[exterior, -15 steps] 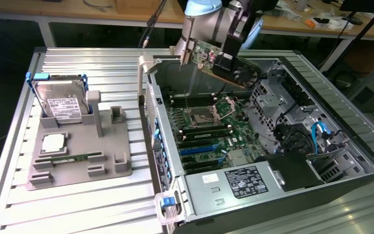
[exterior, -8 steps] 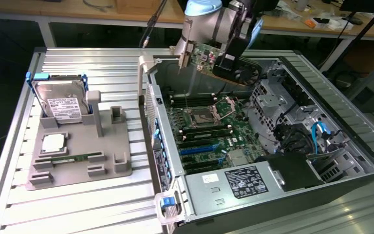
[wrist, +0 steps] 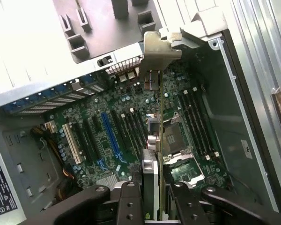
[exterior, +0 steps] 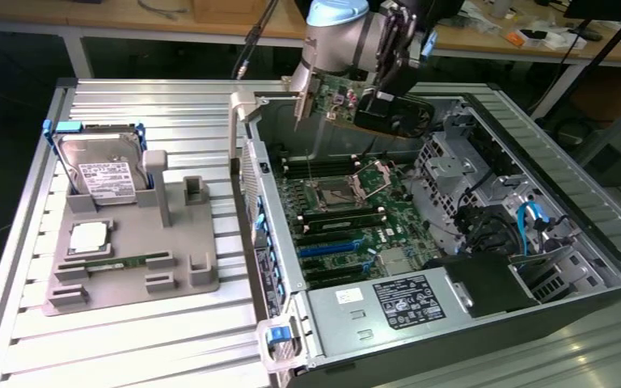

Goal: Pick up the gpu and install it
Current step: 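Pick up the gpu and move the gpu toward the slot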

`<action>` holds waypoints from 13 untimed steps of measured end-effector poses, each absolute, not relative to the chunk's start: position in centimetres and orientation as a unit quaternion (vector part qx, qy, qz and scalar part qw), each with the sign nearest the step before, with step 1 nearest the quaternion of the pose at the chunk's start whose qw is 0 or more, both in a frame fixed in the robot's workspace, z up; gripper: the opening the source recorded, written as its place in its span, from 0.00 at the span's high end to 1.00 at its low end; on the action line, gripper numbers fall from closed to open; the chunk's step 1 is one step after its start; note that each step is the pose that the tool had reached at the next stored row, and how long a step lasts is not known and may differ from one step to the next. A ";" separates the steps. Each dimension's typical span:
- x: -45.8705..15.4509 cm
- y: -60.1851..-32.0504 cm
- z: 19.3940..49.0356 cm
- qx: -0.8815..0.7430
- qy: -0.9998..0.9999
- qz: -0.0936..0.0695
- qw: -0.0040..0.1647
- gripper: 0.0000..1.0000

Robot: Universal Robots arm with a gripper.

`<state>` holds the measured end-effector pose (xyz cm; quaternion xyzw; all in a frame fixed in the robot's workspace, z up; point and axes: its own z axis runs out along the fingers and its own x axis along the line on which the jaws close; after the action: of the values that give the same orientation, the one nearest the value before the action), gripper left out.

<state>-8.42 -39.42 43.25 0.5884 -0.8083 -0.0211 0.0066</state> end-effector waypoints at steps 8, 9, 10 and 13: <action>-8.1 -39.4 43.2 0.625 -0.780 -0.021 0.008 0.73; -8.1 -39.4 43.2 0.627 -0.779 -0.020 0.009 0.73; -8.1 -39.4 43.2 0.628 -0.778 -0.020 0.010 0.73; -8.1 -39.4 43.2 0.631 -0.776 -0.020 0.011 0.73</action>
<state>-8.13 -39.42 43.25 0.6306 -0.7758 -0.0201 0.0105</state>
